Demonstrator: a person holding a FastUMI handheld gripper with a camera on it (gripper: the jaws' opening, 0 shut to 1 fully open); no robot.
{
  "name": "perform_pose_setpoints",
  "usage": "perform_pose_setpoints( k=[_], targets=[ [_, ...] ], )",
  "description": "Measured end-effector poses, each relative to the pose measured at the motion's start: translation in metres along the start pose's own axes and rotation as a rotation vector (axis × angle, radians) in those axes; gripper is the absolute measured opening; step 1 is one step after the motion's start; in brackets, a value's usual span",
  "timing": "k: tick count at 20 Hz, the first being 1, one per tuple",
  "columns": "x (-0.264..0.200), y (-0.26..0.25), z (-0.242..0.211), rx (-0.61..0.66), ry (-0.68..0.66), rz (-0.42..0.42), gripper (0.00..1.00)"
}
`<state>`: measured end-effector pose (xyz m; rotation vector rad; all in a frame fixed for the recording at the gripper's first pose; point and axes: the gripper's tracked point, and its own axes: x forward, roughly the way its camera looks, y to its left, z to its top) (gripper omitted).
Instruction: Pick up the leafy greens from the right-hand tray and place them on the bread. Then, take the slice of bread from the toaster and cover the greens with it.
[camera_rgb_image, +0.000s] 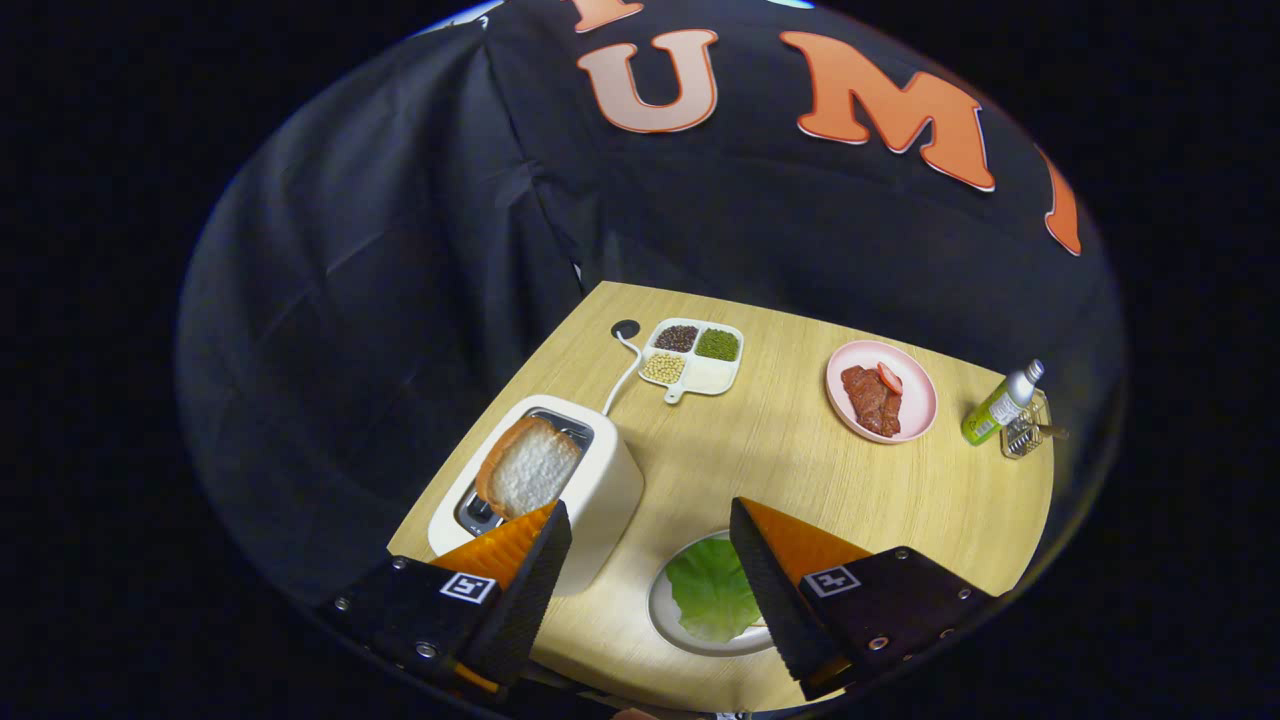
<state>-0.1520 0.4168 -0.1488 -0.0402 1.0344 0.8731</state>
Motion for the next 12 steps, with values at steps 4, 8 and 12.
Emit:
perform_pose_setpoints(
  k=[4,8,12],
  targets=[
    [0.017,0.037,0.016,-0.039,0.056,0.012,0.96],
    [0.036,0.079,0.019,0.022,0.153,0.060,0.96],
    [0.058,0.080,0.018,-0.025,0.217,-0.016,0.95]
  ],
)
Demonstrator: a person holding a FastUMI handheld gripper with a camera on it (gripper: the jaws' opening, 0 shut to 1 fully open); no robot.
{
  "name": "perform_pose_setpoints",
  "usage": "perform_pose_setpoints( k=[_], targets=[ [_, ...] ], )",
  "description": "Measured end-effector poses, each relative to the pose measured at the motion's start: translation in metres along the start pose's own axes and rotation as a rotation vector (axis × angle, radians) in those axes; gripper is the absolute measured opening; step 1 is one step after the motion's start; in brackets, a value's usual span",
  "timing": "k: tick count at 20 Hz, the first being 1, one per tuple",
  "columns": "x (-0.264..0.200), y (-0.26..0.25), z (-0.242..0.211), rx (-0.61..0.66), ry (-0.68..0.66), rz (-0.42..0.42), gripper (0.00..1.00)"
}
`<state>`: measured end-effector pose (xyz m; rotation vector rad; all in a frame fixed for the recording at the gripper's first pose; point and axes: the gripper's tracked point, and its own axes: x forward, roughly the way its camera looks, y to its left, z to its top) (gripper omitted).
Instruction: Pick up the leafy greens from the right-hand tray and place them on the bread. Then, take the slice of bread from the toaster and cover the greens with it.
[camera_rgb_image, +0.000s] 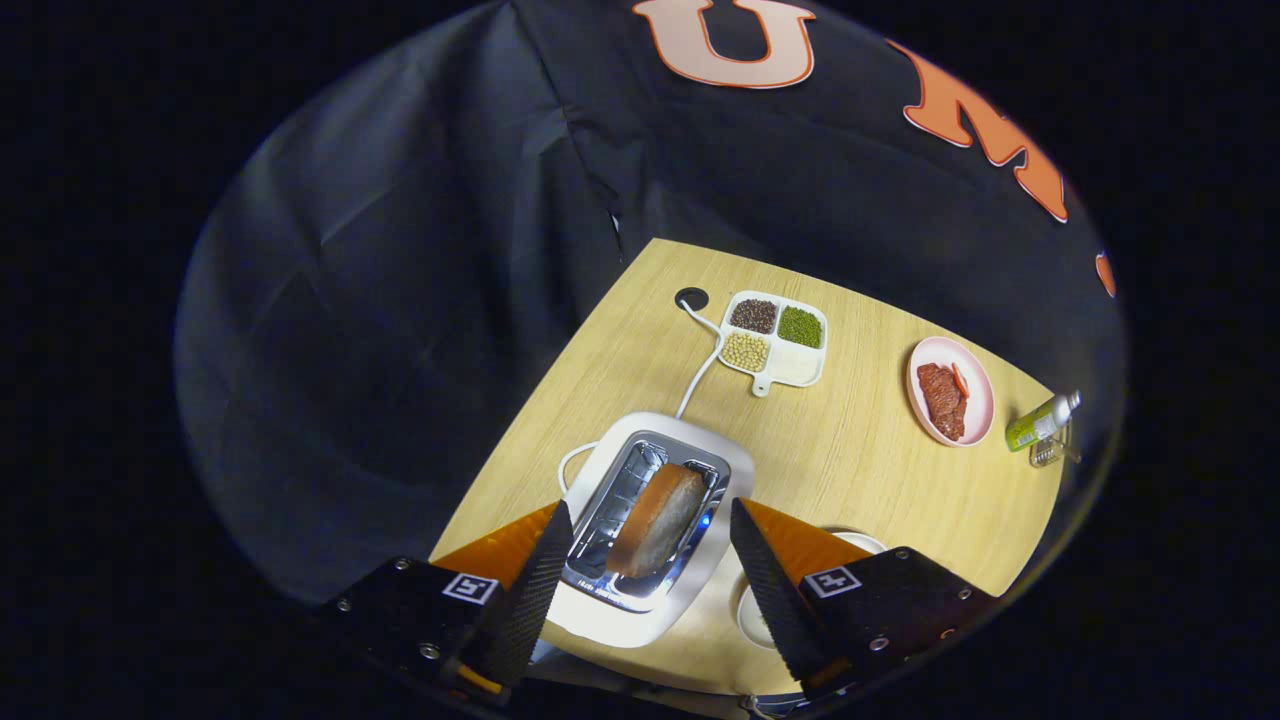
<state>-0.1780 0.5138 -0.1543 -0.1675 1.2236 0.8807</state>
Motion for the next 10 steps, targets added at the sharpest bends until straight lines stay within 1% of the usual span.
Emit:
perform_pose_setpoints(
  k=[4,5,6,8,10],
  targets=[
    [0.024,-0.011,-0.007,0.003,0.083,-0.090,0.92],
    [0.028,-0.012,-0.011,0.009,0.107,-0.097,0.89],
    [0.030,-0.012,-0.016,0.029,0.142,-0.080,0.87],
    [0.035,-0.011,-0.021,0.108,0.179,-0.057,0.80],
    [0.034,-0.022,-0.017,0.143,0.185,-0.070,0.70]
  ],
)
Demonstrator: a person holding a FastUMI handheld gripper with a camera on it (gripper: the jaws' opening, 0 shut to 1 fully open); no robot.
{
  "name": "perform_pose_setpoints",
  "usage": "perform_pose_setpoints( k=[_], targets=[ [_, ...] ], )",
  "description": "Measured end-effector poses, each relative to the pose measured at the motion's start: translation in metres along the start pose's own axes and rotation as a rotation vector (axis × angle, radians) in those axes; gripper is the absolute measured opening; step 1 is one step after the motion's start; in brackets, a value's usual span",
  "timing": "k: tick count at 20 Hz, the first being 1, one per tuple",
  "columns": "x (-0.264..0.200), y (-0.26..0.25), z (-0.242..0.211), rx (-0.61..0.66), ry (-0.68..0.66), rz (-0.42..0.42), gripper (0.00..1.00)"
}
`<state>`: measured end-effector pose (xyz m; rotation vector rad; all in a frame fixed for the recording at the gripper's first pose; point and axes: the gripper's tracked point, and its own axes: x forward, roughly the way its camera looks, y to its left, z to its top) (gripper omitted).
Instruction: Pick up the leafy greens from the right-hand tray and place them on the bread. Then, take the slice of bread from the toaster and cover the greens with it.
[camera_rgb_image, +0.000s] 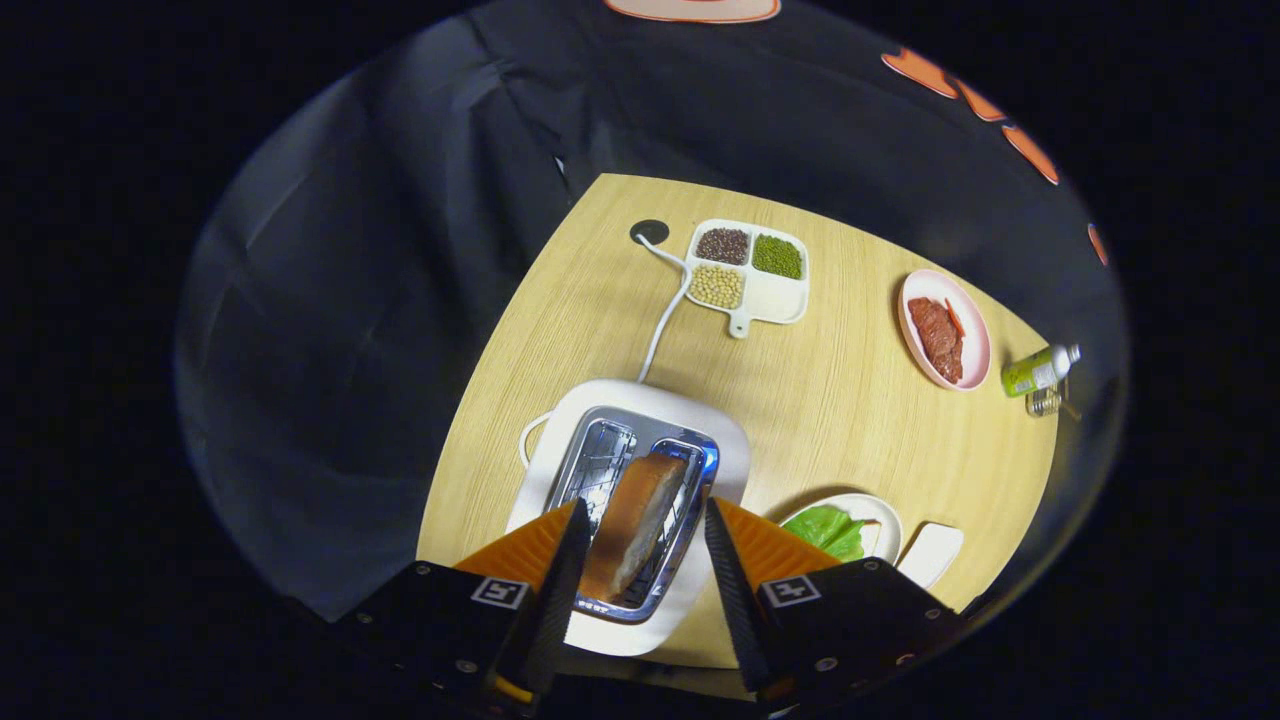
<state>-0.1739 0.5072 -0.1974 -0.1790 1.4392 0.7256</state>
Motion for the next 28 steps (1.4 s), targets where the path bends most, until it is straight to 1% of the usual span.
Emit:
perform_pose_setpoints(
  k=[1,2,3,5,7,9,13,16,22,25,28],
  targets=[
    [0.000,-0.006,-0.001,0.004,0.000,-0.006,0.59],
    [0.001,-0.010,-0.001,0.007,0.009,-0.005,0.53],
    [0.002,-0.008,-0.006,0.020,0.020,0.012,0.44],
    [0.006,-0.002,-0.011,0.058,0.047,0.052,0.29],
    [0.009,0.002,-0.008,0.089,0.041,0.088,0.18],
    [0.010,0.007,-0.008,0.098,0.057,0.137,0.14],
    [0.002,0.002,-0.003,0.125,0.034,0.174,0.07],
    [-0.012,-0.005,0.002,0.139,-0.017,0.221,0.06],
    [-0.053,-0.017,0.008,0.184,-0.106,0.354,0.06],
    [-0.075,-0.033,0.011,0.221,-0.165,0.424,0.06],
    [-0.091,-0.062,0.011,0.246,-0.206,0.446,0.06]
  ],
)
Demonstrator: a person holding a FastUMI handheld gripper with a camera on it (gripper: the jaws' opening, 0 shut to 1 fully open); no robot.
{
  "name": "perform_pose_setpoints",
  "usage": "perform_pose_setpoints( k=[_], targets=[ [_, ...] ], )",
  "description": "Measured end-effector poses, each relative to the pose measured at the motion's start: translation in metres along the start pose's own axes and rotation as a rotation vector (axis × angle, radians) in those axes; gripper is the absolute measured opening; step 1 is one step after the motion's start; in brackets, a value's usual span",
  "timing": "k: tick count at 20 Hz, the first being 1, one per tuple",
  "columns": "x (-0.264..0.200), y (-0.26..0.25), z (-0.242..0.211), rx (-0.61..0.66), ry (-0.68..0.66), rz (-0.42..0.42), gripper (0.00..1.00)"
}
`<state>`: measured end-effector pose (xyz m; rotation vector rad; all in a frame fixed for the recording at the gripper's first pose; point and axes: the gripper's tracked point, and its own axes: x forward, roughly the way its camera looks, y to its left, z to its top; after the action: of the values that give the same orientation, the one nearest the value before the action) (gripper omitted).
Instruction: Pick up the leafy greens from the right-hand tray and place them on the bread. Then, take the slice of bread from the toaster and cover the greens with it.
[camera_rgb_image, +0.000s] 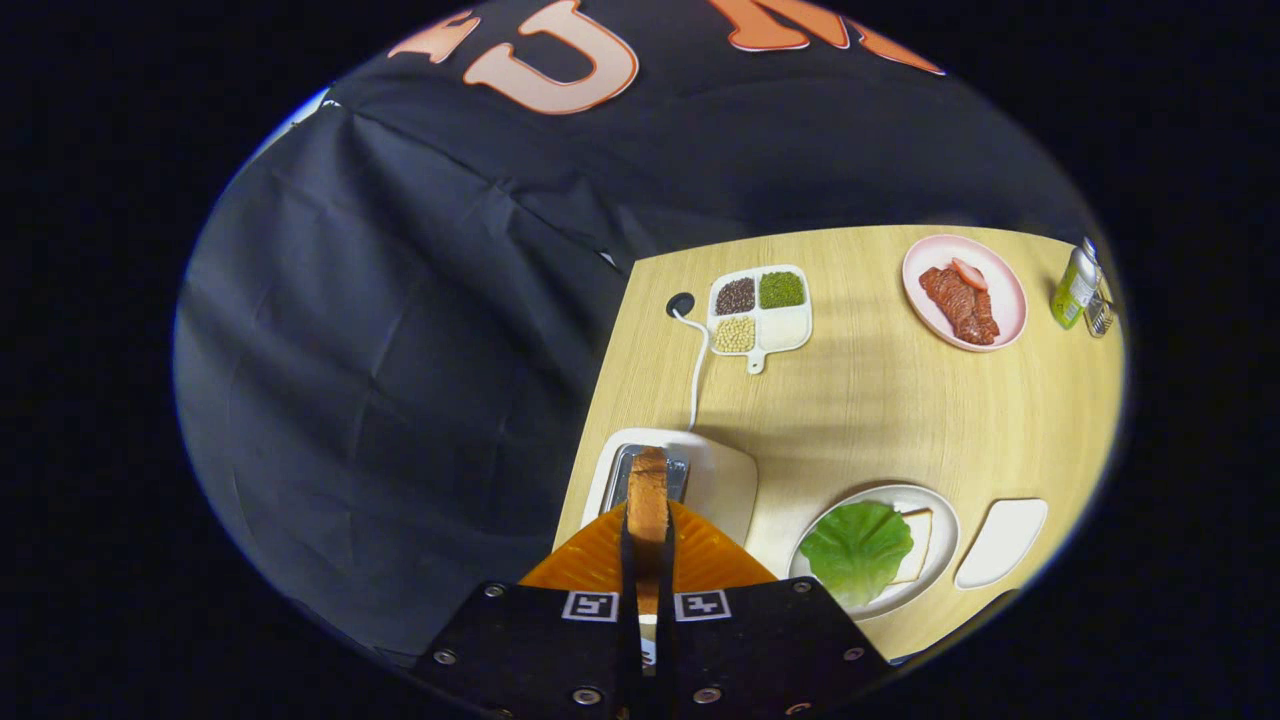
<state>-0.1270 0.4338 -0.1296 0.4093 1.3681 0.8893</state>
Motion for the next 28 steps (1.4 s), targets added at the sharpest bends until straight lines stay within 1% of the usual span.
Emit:
perform_pose_setpoints(
  k=[4,9,12,15,16,18,23,26,28],
  targets=[
    [-0.019,-0.036,-0.002,0.039,-0.024,0.011,0.06],
    [-0.027,-0.080,-0.026,0.085,0.004,0.006,0.06],
    [-0.021,-0.108,-0.048,0.106,0.047,-0.009,0.06],
    [-0.012,-0.137,-0.073,0.107,0.082,-0.055,0.06],
    [-0.009,-0.142,-0.082,0.100,0.097,-0.058,0.06],
    [-0.004,-0.145,-0.094,0.097,0.112,-0.037,0.06],
    [0.012,-0.164,-0.109,0.074,0.120,-0.028,0.06],
    [0.020,-0.186,-0.119,0.065,0.133,-0.076,0.06],
    [0.025,-0.191,-0.122,0.064,0.130,-0.072,0.06]
  ],
)
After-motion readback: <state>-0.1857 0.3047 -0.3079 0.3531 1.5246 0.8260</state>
